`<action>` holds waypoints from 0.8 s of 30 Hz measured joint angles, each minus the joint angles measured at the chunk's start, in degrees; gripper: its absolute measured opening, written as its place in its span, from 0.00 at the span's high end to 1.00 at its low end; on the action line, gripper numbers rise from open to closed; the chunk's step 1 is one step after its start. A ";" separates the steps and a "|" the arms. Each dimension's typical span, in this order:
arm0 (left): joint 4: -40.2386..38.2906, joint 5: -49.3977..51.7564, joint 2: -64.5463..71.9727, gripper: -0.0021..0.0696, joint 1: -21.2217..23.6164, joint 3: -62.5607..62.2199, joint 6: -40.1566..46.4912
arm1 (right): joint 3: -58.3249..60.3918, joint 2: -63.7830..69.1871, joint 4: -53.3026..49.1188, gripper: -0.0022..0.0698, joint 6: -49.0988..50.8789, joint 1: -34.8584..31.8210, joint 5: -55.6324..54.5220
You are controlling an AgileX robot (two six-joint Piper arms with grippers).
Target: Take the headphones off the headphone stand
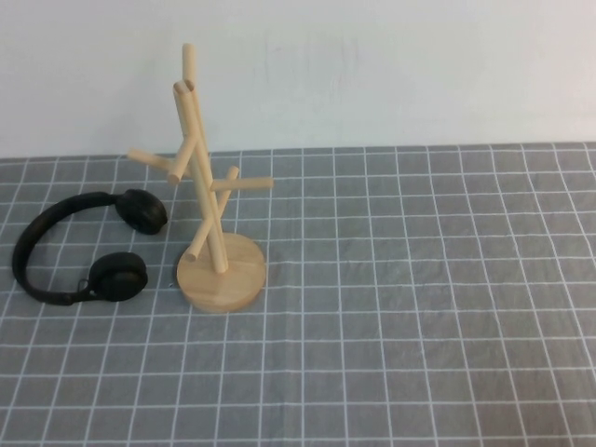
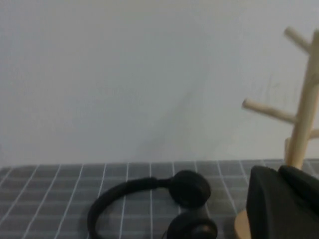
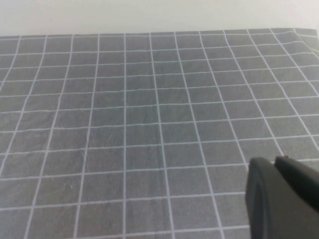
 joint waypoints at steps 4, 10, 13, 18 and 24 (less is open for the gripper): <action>10.53 -3.96 -0.03 0.97 0.13 8.05 -12.36 | 0.00 0.00 0.00 0.98 0.00 0.00 0.00; 15.76 -0.10 -0.13 0.98 0.02 8.58 -16.60 | 0.00 0.00 0.00 0.98 0.00 0.00 0.00; 15.76 7.33 -0.13 0.98 0.02 8.58 -17.30 | 0.00 0.00 0.00 0.98 0.00 0.00 0.00; 15.65 10.26 -0.13 0.98 -0.19 8.48 -17.68 | 0.00 0.00 0.00 0.98 0.00 0.00 0.00; 15.65 10.49 -0.13 0.98 -0.19 8.48 -17.68 | 0.00 0.00 0.00 0.98 0.00 0.00 0.00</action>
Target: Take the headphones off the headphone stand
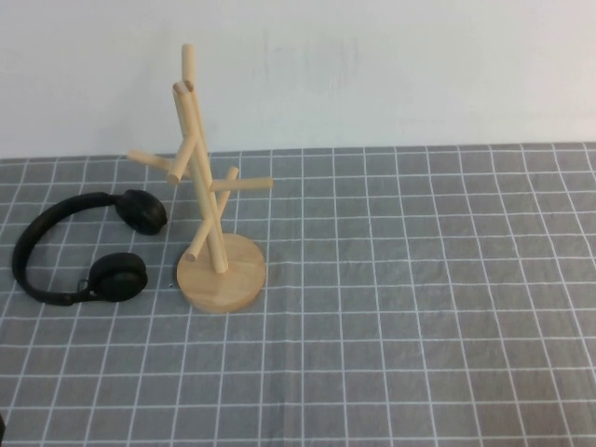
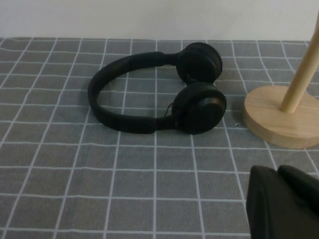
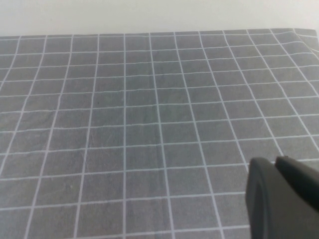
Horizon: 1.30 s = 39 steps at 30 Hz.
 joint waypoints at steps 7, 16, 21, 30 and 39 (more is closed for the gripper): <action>0.00 0.00 0.00 0.98 -0.11 0.00 -0.38 | 0.00 0.00 0.00 0.98 0.00 0.00 0.00; 0.00 0.13 0.00 0.98 -0.11 -0.09 -1.68 | 0.00 0.00 0.00 0.98 0.00 0.00 0.00; 0.00 0.17 0.00 0.98 -0.11 -0.09 -1.77 | 0.00 0.00 0.00 0.98 0.00 0.00 0.00; 0.00 0.17 0.00 0.98 -0.20 -0.09 -1.90 | 0.00 0.00 0.00 0.98 0.00 0.00 0.00; 0.00 0.17 0.00 0.98 -0.20 -0.09 -1.93 | 0.00 0.00 0.00 0.98 0.00 0.00 0.00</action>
